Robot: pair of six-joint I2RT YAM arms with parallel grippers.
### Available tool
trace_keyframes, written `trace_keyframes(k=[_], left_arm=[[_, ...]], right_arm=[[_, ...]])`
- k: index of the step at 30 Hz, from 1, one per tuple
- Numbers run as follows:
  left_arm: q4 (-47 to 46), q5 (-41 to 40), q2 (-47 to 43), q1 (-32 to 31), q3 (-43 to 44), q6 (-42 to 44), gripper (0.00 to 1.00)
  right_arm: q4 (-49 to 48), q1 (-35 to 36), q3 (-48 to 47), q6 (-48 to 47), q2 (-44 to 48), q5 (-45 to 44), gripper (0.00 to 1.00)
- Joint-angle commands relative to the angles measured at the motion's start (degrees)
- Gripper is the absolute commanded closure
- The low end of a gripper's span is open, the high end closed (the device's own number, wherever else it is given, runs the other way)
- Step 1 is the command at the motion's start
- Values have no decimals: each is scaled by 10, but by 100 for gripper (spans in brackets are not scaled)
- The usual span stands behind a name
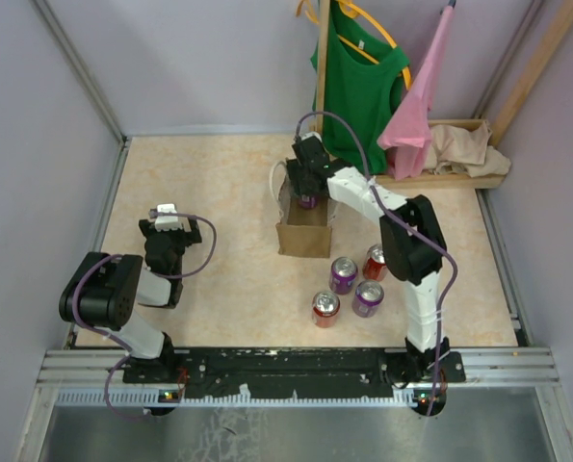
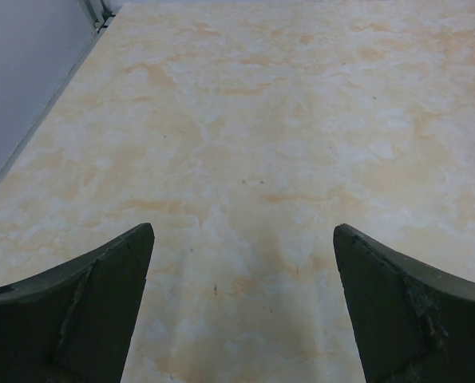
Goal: Take the beverage out of the canvas bag
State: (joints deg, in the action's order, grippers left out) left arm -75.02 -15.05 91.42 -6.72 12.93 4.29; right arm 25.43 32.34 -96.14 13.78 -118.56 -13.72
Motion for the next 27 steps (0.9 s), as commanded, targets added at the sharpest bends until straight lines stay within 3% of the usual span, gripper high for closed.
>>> trace_keyframes(k=[1, 10, 18, 27], left_arm=[[-22, -3, 4, 0, -4, -6, 0], [-21, -3, 4, 0, -4, -5, 0], [-21, -4, 4, 0, -4, -5, 0], [-21, -4, 4, 0, -4, -5, 0]], right_arm=[[-24, -7, -75, -16, 27, -14, 100], [5, 11, -87, -29, 122, -17, 100], [49, 108, -91, -79, 229, -114, 100], [77, 225, 24, -61, 390, -151, 100]])
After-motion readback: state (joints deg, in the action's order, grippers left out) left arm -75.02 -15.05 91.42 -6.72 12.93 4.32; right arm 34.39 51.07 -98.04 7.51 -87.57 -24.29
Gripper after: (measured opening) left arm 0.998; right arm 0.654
